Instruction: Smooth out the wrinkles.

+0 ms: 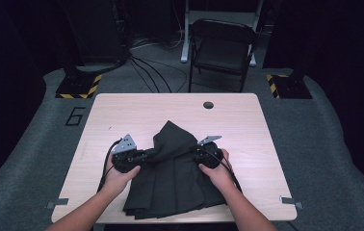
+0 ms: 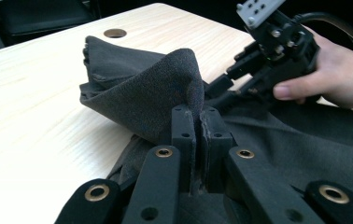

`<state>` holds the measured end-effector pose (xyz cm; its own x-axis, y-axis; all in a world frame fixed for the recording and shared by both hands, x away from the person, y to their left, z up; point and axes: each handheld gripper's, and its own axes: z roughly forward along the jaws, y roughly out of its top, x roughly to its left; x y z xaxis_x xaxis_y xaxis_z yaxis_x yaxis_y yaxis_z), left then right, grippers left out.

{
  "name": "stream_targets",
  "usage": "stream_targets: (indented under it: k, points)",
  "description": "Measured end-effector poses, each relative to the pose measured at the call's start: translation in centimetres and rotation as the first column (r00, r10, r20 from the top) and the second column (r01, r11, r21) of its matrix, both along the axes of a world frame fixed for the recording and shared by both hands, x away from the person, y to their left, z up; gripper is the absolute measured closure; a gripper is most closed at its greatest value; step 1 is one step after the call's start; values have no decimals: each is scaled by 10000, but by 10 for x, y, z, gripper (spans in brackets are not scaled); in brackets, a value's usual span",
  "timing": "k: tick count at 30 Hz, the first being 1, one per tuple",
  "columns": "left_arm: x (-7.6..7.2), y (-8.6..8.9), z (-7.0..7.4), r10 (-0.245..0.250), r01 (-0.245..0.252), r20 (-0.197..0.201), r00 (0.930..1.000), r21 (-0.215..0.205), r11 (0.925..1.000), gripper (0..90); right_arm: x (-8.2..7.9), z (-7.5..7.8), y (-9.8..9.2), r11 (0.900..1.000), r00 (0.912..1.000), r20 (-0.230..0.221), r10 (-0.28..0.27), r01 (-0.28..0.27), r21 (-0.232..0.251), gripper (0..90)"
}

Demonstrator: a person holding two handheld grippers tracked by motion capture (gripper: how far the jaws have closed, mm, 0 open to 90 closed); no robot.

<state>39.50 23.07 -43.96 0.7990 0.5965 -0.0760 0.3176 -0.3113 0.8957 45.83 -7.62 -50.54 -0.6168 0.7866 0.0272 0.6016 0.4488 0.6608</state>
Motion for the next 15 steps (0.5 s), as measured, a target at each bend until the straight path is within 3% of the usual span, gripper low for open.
stream_targets:
  k: [11,12,13,15]
  points:
    - [-29,-10,-7,-657,637,229,9976,807,9947,858,1,-1,-4,9996,9999,-65,-83,85,272,658]
    - [-33,-12,-10,-745,724,199,9970,891,9934,858,1,-2,-5,9991,9998,-70,-164,166,392,672]
    - [-40,-16,-16,-1078,1047,165,9940,1327,9856,858,2,-1,-8,9980,9994,-274,-221,237,583,688]
    - [-44,-18,-21,-1178,1140,168,9929,1510,9819,858,3,-2,-9,9981,9997,-166,-171,181,595,692]
